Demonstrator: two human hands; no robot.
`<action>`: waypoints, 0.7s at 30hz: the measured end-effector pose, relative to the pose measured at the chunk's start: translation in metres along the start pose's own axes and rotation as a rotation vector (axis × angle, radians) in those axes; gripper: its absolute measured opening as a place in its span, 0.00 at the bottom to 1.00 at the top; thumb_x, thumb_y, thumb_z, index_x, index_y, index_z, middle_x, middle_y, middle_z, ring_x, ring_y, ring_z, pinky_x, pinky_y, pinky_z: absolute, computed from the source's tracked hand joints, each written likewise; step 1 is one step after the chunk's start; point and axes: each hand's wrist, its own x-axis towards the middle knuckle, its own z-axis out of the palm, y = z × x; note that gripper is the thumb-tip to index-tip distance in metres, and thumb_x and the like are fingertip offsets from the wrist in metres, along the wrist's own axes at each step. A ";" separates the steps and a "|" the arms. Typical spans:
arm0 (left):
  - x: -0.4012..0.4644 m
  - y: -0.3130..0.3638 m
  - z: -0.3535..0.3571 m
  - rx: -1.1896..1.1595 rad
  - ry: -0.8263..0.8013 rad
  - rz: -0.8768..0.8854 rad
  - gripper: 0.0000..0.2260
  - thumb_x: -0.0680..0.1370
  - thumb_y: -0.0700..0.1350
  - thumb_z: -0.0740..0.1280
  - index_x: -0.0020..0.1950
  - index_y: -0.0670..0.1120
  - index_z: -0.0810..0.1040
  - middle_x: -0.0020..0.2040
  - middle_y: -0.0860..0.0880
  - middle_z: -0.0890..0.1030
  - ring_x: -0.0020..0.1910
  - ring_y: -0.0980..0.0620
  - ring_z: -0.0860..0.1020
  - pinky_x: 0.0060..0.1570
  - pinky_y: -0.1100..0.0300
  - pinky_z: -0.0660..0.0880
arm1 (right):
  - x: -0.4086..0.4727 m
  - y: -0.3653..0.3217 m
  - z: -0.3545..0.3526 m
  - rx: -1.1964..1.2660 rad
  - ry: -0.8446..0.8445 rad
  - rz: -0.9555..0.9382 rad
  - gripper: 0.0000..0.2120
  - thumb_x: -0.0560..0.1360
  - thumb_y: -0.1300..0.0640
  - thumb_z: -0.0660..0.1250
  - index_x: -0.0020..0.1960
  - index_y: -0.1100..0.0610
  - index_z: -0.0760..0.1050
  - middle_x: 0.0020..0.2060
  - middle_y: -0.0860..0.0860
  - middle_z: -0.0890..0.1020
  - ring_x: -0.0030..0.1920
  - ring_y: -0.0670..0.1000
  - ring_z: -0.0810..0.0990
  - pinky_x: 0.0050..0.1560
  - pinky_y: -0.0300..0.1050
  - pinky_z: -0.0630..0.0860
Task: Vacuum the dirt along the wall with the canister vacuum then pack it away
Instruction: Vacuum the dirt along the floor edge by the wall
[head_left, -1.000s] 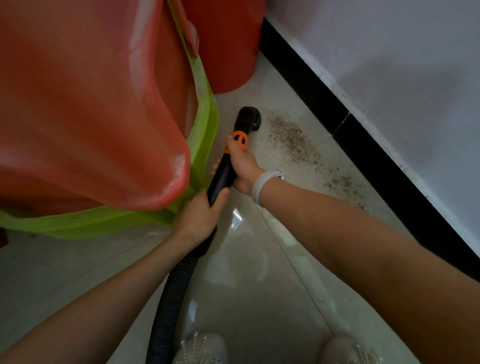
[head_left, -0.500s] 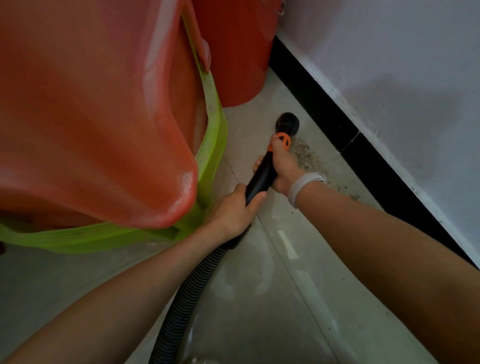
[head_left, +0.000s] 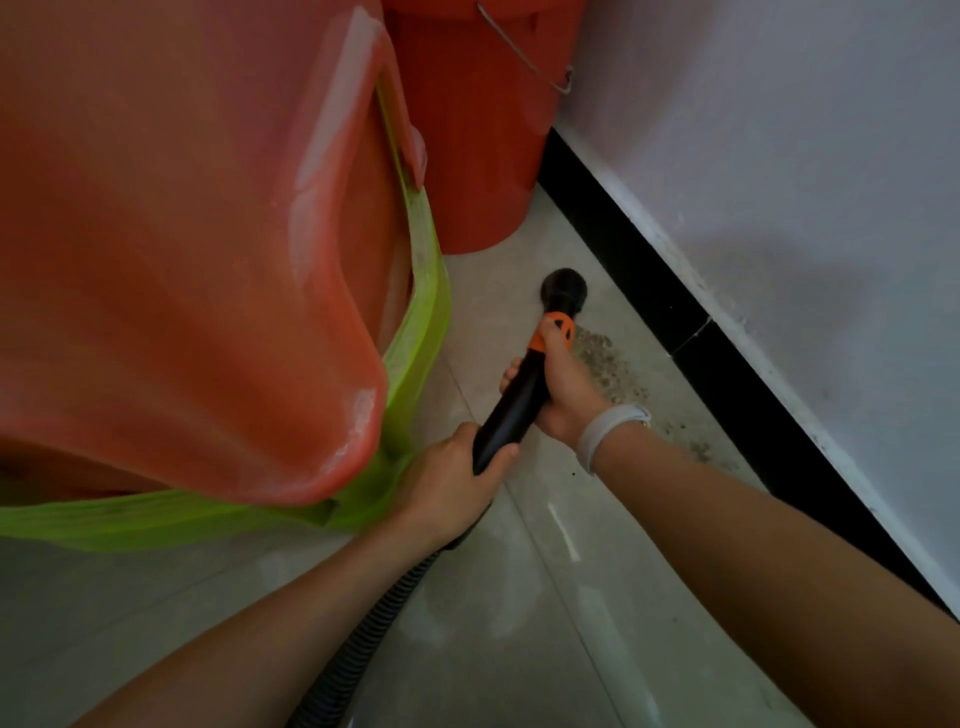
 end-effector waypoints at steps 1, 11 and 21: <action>0.002 0.000 0.000 -0.005 0.014 -0.002 0.16 0.77 0.60 0.60 0.51 0.47 0.71 0.39 0.48 0.79 0.37 0.47 0.78 0.33 0.58 0.70 | 0.004 -0.002 0.003 -0.019 -0.020 0.005 0.20 0.76 0.44 0.64 0.52 0.61 0.67 0.29 0.53 0.72 0.25 0.50 0.74 0.27 0.41 0.74; 0.035 0.007 -0.001 -0.015 0.112 -0.067 0.13 0.78 0.59 0.59 0.48 0.49 0.66 0.32 0.56 0.69 0.29 0.56 0.68 0.27 0.60 0.62 | 0.034 -0.028 0.029 -0.099 -0.141 0.053 0.18 0.75 0.45 0.65 0.39 0.59 0.69 0.25 0.53 0.72 0.22 0.50 0.73 0.25 0.40 0.74; 0.013 0.000 0.000 -0.059 0.025 -0.049 0.15 0.76 0.61 0.60 0.45 0.49 0.70 0.34 0.51 0.77 0.32 0.52 0.76 0.28 0.61 0.69 | 0.009 -0.009 0.013 -0.064 -0.027 0.017 0.17 0.77 0.45 0.62 0.44 0.59 0.68 0.24 0.53 0.71 0.21 0.49 0.72 0.24 0.39 0.73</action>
